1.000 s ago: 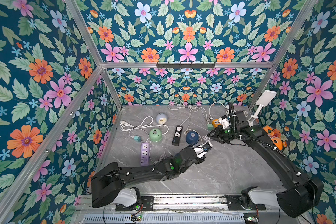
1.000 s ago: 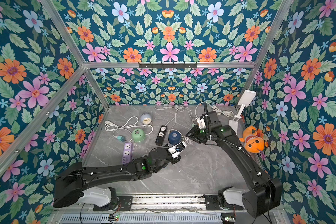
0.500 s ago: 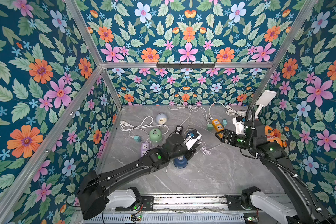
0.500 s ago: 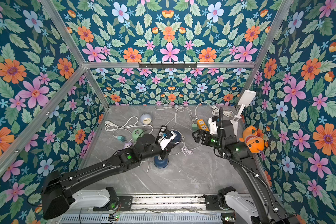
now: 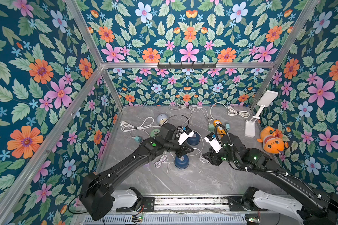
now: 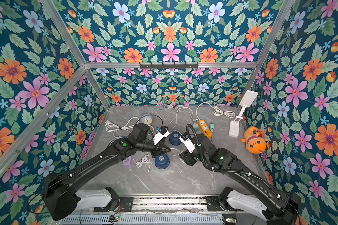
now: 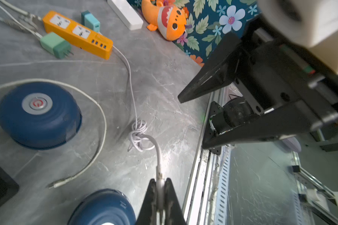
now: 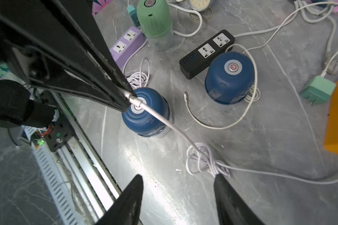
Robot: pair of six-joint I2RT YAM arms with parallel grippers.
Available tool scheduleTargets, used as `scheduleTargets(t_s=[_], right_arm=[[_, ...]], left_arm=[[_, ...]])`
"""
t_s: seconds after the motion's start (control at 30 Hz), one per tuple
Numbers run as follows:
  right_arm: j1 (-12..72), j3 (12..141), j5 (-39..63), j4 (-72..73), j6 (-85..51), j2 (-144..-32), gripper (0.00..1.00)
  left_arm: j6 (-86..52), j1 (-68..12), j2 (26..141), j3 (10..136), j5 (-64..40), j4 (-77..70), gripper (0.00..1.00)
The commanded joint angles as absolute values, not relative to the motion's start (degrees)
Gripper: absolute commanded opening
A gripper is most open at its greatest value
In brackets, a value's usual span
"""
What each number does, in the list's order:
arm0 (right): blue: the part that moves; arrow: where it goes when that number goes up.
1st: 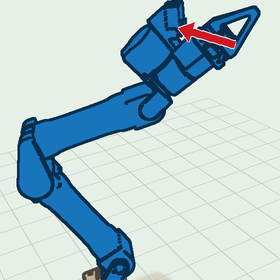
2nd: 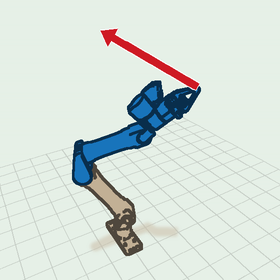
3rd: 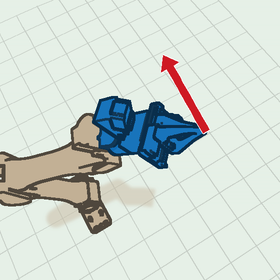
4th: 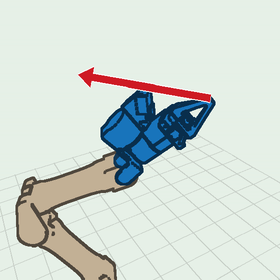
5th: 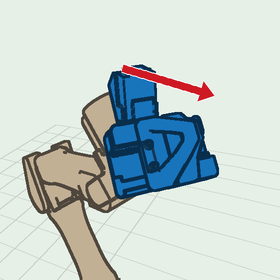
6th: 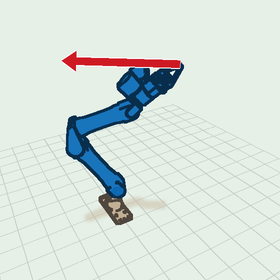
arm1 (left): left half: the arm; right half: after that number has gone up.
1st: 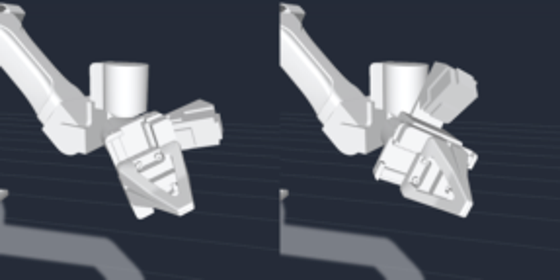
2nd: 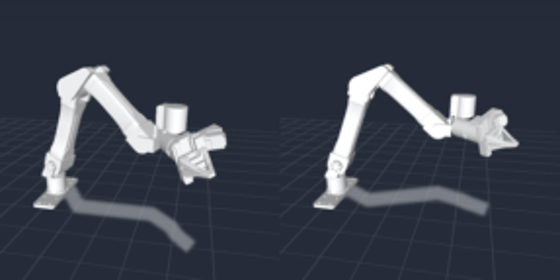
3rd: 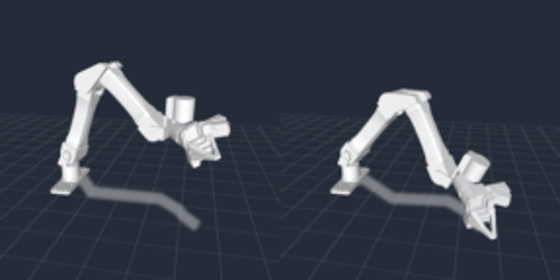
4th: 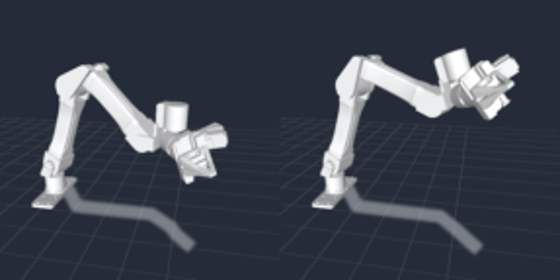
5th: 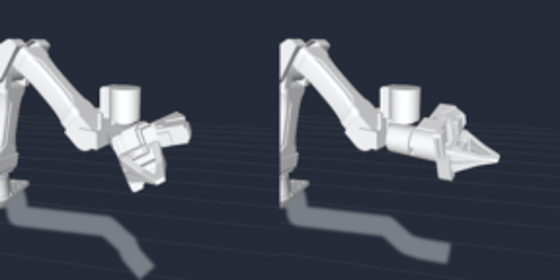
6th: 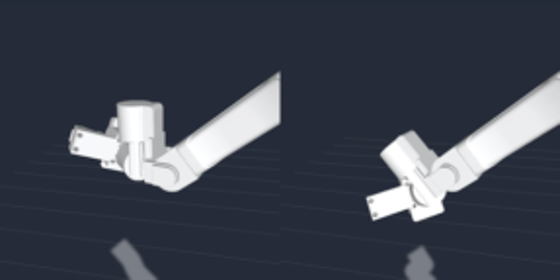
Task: Charge the cordless meat grinders
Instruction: Pick up the charging cable from the center of the board.
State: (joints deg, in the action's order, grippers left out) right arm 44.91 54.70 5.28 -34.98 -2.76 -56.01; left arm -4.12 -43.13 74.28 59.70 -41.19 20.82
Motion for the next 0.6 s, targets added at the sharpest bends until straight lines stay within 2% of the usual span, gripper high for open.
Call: scheduleTargets(t_s=[0.0,0.13,0.4,0.57], right_arm=[[45.2,53.7,3.4,-29.8,5.7,-54.9,0.57],[46.0,53.4,8.9,-29.4,11.2,-56.1,0.55],[47.5,54.3,8.9,-28.9,14.5,-59.3,0.54],[48.1,56.0,8.2,-28.1,16.0,-61.5,0.48]], left_arm=[[-3.9,-42.6,75.6,60.7,-47.4,23.6,0.00],[-3.6,-42.4,77.1,61.8,-48.8,25.0,0.00],[-3.7,-42.0,77.1,62.1,-50.0,25.8,0.00],[-3.2,-42.0,77.9,62.9,-51.0,27.4,0.00]])
